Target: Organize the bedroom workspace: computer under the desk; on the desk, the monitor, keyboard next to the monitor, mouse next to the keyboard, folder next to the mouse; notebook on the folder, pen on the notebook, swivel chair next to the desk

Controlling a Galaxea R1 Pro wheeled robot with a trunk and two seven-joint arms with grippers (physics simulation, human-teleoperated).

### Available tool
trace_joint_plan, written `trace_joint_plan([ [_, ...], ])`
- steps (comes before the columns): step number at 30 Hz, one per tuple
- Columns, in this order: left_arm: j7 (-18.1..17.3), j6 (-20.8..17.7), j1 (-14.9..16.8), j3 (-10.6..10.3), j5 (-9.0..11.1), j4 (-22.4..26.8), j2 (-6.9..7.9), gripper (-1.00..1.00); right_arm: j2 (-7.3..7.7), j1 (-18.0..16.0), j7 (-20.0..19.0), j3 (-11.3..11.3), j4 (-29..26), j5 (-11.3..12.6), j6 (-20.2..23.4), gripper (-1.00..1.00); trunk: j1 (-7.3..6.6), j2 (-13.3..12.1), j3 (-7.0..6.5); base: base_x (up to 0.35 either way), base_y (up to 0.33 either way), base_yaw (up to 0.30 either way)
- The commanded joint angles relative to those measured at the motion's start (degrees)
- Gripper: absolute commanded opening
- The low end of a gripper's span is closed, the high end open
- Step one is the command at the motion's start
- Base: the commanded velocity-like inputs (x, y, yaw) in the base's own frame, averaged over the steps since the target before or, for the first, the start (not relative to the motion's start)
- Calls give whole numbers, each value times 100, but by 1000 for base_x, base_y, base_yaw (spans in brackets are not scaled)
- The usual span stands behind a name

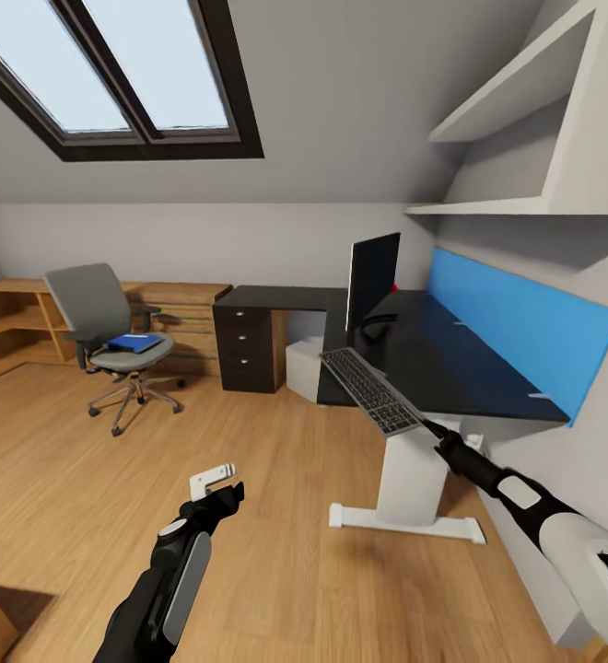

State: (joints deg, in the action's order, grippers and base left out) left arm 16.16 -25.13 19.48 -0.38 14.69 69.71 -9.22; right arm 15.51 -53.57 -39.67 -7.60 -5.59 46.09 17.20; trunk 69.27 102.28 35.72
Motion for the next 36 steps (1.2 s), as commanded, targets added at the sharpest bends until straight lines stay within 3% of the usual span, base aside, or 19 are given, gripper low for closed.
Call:
trace_joint_plan([
  [1, 45, -18, 3, -5, 60, 8, -1, 100, 16, -4, -53, -48, 45, 62, 53, 100, 22, 45, 24, 0, 0, 0],
  [7, 45, -18, 3, -6, 60, 8, -1, 100, 91, -1, -281, -49, 219, 659, 48, 100, 154, 285, 132, 0, 0, 0],
  [12, 45, -18, 3, -6, 65, 8, -1, 100, 160, 3, -423, -49, 349, 977, 47, 100, 264, 486, 222, 0, 0, 0],
  [30, 45, -18, 3, -6, 69, 8, -1, 100, 167, 33, -509, -40, 443, 1112, 46, 100, 659, 1208, 545, 0, 0, 0],
  [36, 36, -20, 3, -6, 74, 8, -1, 100, 156, 35, -500, -40, 445, 1111, 46, 100, 659, 1208, 545, 0, 0, 0],
])
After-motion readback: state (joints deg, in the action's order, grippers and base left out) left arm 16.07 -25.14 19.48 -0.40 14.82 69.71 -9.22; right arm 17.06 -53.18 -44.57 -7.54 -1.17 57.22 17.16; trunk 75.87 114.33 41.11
